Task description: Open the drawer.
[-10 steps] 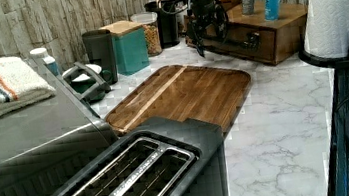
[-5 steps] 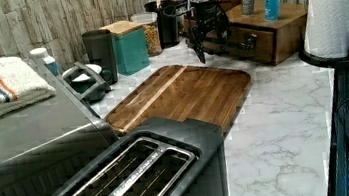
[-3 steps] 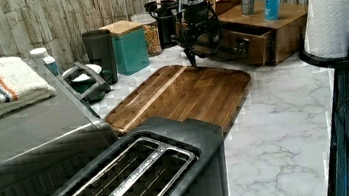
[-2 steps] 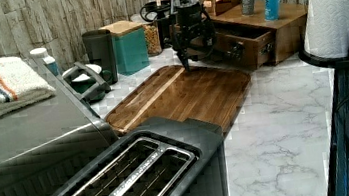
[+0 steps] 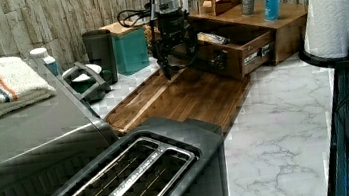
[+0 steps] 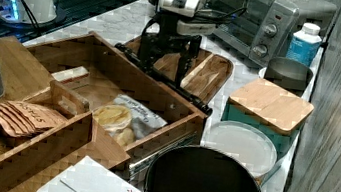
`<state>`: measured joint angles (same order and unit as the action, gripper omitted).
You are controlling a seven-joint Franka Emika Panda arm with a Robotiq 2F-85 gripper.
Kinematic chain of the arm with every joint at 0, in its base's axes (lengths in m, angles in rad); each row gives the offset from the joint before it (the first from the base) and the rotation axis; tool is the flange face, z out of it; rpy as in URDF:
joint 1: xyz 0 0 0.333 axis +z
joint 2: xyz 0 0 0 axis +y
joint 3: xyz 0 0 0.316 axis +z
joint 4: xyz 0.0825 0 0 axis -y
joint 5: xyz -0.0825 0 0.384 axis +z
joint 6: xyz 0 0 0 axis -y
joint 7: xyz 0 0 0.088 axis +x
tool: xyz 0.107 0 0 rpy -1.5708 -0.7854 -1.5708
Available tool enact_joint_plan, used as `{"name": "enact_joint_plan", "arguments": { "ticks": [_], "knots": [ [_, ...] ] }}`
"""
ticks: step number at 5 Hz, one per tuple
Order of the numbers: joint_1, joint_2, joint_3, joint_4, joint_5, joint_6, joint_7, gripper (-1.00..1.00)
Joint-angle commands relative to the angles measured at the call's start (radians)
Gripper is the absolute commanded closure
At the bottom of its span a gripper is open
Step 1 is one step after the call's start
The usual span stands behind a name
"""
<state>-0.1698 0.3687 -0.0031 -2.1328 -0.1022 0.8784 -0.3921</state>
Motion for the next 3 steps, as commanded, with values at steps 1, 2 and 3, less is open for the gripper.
{"name": "enact_joint_plan", "arguments": {
  "ticks": [1,2,3],
  "knots": [
    [0.170,0.019,0.139,0.148,0.053,-0.027,0.104,-1.00],
    [0.167,0.017,0.146,0.120,0.063,0.047,0.057,-1.00],
    [0.161,0.017,0.153,0.120,0.058,0.047,0.060,-1.00]
  ]
}}
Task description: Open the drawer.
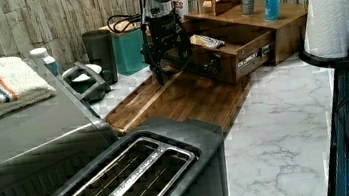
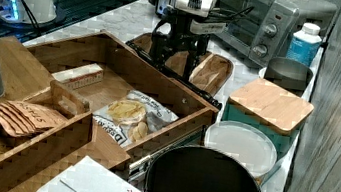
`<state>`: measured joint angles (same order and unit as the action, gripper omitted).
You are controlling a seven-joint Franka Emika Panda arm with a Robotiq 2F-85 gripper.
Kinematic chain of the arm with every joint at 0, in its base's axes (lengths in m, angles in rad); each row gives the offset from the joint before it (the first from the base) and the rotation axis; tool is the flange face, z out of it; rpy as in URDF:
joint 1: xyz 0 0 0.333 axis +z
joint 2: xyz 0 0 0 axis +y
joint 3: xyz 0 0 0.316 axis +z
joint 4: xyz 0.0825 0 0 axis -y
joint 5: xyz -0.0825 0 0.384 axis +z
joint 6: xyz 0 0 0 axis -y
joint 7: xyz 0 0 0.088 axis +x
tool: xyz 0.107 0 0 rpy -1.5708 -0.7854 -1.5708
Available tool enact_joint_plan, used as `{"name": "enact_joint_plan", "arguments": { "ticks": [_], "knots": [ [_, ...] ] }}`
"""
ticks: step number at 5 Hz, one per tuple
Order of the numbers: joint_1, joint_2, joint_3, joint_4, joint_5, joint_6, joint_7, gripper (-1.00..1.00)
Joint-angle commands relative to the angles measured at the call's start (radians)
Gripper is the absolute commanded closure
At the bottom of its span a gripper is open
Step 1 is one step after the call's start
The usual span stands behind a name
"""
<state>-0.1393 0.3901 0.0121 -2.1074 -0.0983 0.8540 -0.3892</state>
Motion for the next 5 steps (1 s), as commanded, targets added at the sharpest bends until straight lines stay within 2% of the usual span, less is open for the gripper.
{"name": "enact_joint_plan", "arguments": {
  "ticks": [1,5],
  "knots": [
    [0.131,-0.005,0.138,0.094,0.055,0.072,0.057,-1.00],
    [0.120,-0.004,0.148,0.095,0.048,0.071,0.061,-1.00]
  ]
}}
